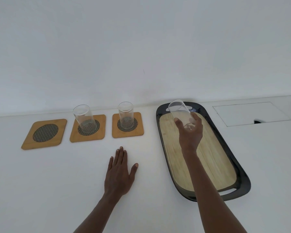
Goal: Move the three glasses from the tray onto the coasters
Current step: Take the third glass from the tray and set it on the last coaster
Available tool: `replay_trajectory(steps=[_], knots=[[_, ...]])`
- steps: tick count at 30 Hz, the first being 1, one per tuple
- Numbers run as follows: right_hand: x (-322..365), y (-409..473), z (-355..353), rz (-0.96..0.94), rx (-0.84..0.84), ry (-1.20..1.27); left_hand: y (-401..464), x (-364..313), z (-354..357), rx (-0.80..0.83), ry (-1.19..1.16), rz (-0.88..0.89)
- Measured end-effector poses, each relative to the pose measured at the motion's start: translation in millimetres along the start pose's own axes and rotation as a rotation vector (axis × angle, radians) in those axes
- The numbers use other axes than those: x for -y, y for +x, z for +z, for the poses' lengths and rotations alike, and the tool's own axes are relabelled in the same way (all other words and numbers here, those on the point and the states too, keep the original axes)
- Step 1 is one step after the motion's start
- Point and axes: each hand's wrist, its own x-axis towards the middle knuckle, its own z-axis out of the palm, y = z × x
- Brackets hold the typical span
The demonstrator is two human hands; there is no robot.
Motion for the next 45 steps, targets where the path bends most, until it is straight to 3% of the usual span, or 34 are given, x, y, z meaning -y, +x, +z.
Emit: replay_trajectory(steps=[7,28,45], knots=[[7,-5,-10,-0.147,-0.056,-0.037,-1,1,1,-0.011,-0.003,0.005],[25,-8,-17,-0.144,-0.04,0.047,0,1,1,-0.011,0.001,-0.002],[43,-31,-24,-0.236,0.091,0.0,-4,5,-6,0.038,-0.106,0.049]])
